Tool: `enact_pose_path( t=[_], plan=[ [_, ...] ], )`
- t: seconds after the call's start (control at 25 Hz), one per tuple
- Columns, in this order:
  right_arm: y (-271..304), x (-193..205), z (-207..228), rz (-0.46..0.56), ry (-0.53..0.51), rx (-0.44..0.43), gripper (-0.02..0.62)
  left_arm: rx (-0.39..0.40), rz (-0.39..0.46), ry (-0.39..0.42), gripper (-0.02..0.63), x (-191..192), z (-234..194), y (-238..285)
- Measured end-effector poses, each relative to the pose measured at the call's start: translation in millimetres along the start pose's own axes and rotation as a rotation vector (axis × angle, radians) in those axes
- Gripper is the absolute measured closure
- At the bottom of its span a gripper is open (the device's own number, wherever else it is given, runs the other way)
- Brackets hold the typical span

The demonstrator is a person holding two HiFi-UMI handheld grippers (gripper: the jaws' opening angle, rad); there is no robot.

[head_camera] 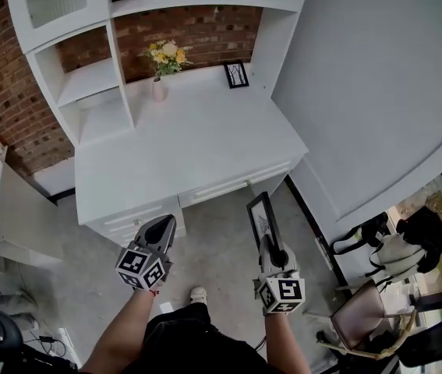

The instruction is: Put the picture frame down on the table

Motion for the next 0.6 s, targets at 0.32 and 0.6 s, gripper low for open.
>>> enact_pose_path(
  t=[0.32,0.6],
  plan=[
    [60,-6,14,0.023,0.017,-0.027,0.569,-0.011,0.001,0.002,0.604,-5,-27,44],
    [87,0,20,0.024,0.052,-0.048,0.569,-0.01,-0.015,-0.001,0.606,-2,-35,65]
  ],
)
Point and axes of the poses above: the fingertips, and each gripper's own axes: y forward along the fingers, z to its right, x out of its underside, the point moved 6 cm from there along -y, backward along the fingers, and after that the axes turned 4 degrees about -y, right-handed, at the moved point
